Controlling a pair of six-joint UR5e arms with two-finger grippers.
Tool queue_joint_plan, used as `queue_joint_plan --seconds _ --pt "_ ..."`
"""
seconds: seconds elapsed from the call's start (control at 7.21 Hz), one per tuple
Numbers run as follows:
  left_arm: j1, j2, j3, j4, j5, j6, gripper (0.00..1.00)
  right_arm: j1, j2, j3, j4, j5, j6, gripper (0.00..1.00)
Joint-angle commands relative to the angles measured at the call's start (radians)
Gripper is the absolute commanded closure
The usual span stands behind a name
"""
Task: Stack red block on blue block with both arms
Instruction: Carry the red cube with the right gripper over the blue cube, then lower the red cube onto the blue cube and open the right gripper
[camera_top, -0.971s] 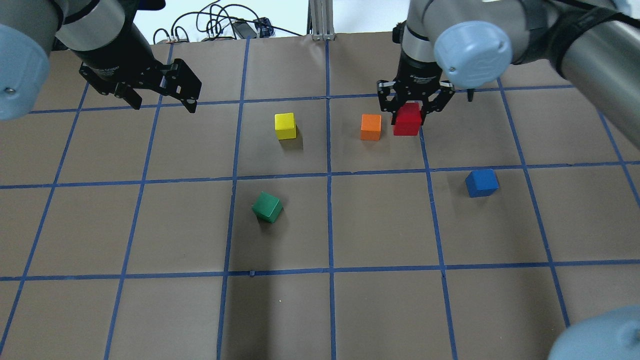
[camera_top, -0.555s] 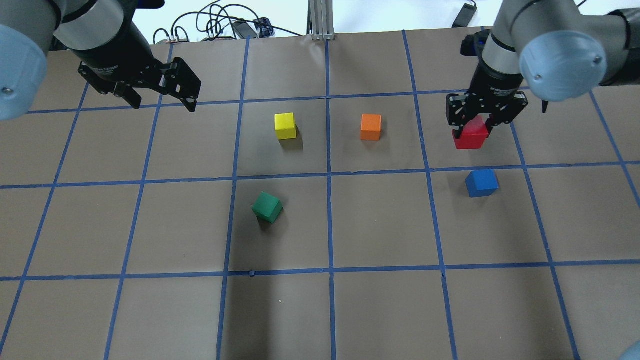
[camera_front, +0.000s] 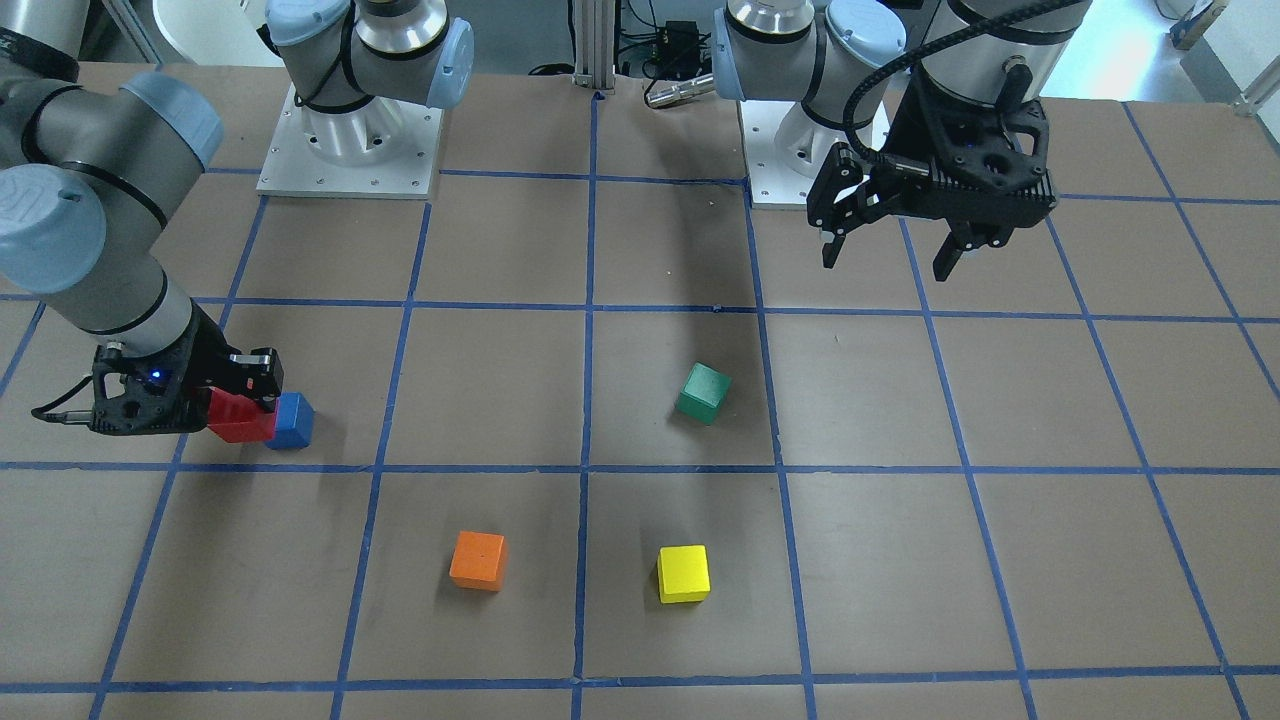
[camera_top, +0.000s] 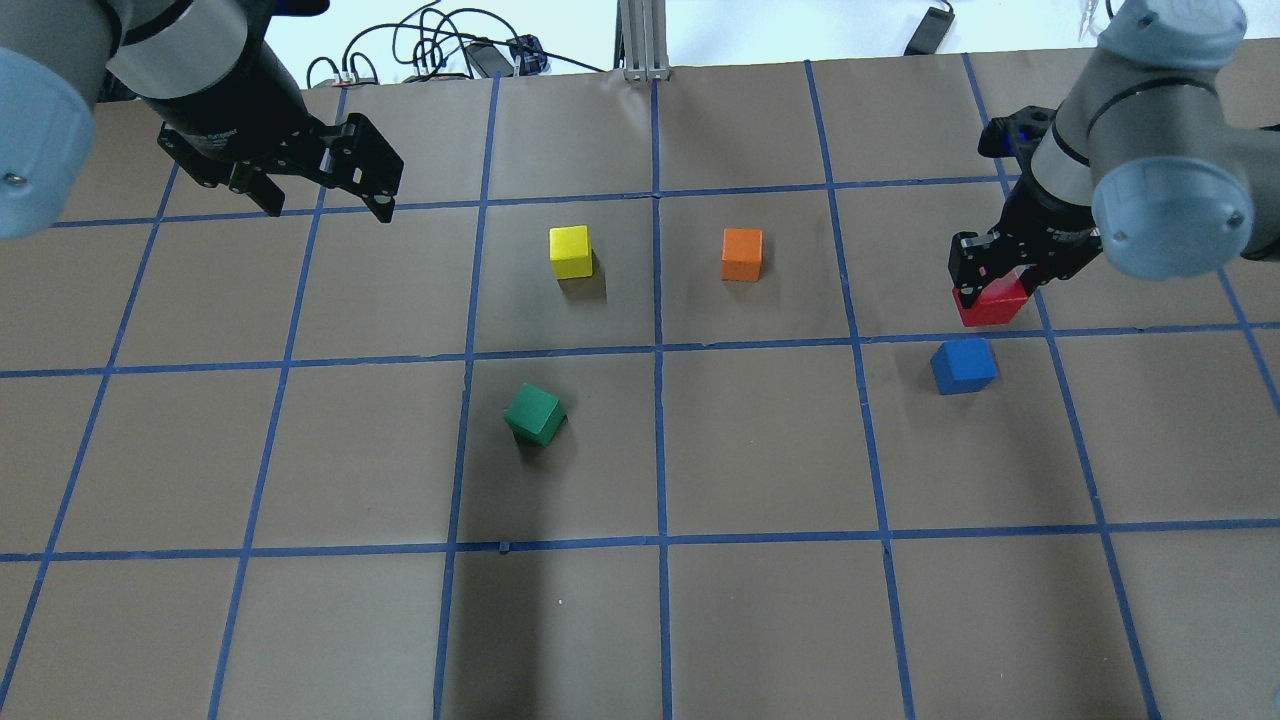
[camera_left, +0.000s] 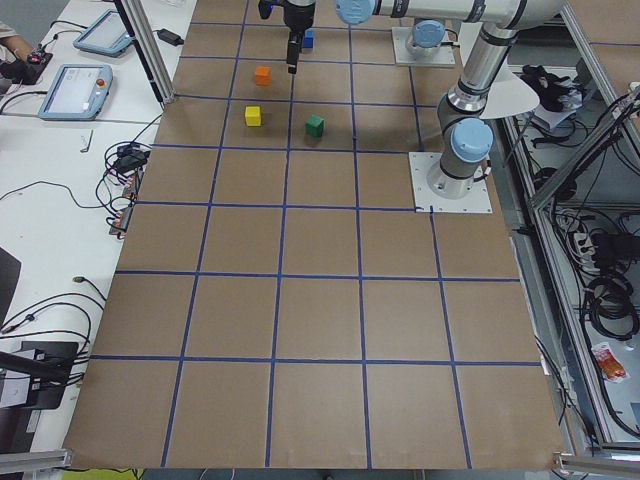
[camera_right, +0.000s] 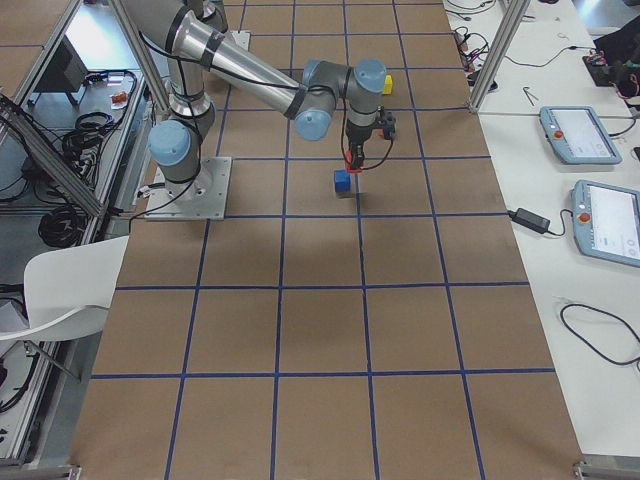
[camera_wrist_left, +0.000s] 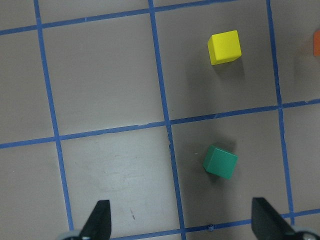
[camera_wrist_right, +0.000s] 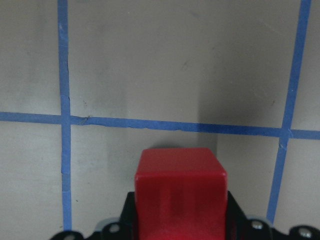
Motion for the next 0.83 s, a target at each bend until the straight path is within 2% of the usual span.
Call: queue_joint_plan --seconds 0.0,0.69 --pt "0.0 -0.019 0.011 0.007 -0.003 0.0 0.0 0.002 -0.001 0.046 -0.023 0.007 -0.01 1.0" --pt "0.0 0.004 -0.004 0.004 0.003 -0.002 0.0 0.0 -0.001 0.06 -0.027 0.004 -0.016 0.98"
